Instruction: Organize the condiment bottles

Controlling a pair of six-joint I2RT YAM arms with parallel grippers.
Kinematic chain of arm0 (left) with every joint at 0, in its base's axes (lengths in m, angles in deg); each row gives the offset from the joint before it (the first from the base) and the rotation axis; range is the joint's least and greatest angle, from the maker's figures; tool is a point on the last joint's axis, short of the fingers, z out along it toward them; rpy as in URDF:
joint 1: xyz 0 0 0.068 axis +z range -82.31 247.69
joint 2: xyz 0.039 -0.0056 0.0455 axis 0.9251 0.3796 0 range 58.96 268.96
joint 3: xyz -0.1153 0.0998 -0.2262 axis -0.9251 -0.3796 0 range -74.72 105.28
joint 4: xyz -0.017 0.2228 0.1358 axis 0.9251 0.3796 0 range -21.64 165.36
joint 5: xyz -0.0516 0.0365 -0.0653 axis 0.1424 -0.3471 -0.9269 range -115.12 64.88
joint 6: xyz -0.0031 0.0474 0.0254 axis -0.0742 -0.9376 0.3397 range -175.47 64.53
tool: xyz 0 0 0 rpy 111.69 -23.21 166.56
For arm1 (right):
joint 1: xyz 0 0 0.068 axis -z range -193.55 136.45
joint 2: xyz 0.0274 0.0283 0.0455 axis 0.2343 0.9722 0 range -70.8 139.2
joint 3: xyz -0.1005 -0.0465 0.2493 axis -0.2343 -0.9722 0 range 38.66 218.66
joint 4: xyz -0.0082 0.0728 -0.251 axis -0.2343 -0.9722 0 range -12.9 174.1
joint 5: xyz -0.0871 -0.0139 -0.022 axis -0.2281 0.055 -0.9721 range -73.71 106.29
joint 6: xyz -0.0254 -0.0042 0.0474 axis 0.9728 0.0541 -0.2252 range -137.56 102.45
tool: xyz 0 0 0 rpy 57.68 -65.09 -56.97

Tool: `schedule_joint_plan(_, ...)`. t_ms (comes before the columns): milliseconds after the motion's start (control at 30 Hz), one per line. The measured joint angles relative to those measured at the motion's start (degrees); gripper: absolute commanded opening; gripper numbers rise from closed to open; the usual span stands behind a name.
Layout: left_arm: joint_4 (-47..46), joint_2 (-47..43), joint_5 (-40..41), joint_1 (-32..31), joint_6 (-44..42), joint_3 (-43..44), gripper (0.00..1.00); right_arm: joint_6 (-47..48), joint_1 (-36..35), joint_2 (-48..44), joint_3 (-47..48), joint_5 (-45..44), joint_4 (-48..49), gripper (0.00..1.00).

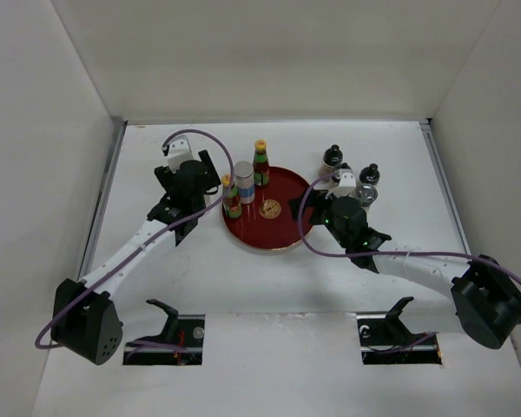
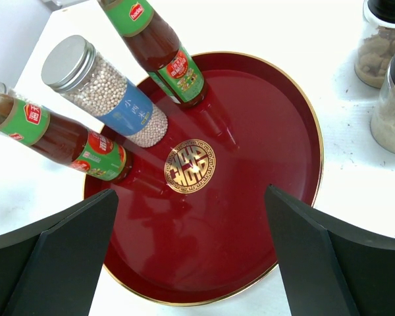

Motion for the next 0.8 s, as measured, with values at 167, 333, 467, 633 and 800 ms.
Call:
schedule_joint_plan(167, 0.55, 4.92, -0.55, 2.01, 0.92, -0.96, 0.77, 0.0, 0.0, 0.0, 0.0, 0.0, 0.0, 1.0)
schedule_joint_plan(333, -0.37, 7.67, -1.01, 3.23, 1.31, -1.05, 0.69, 0.0, 0.0, 0.0, 0.0, 0.0, 0.0, 1.0)
schedule_joint_plan(467, -1.6, 9.07, -1.25, 4.04, 1.77, -1.16, 0.66, 0.0, 0.0, 0.0, 0.0, 0.0, 0.0, 1.0)
schedule_joint_plan(633, -2.69, 9.53, -1.75, 4.31, 2.4, -2.21, 0.6, 0.0, 0.0, 0.0, 0.0, 0.0, 0.0, 1.0)
schedule_joint_plan(800, -3.93, 8.74, -2.08, 4.79, 2.67, -3.28, 0.3, 0.0, 0.0, 0.0, 0.0, 0.0, 0.0, 1.0)
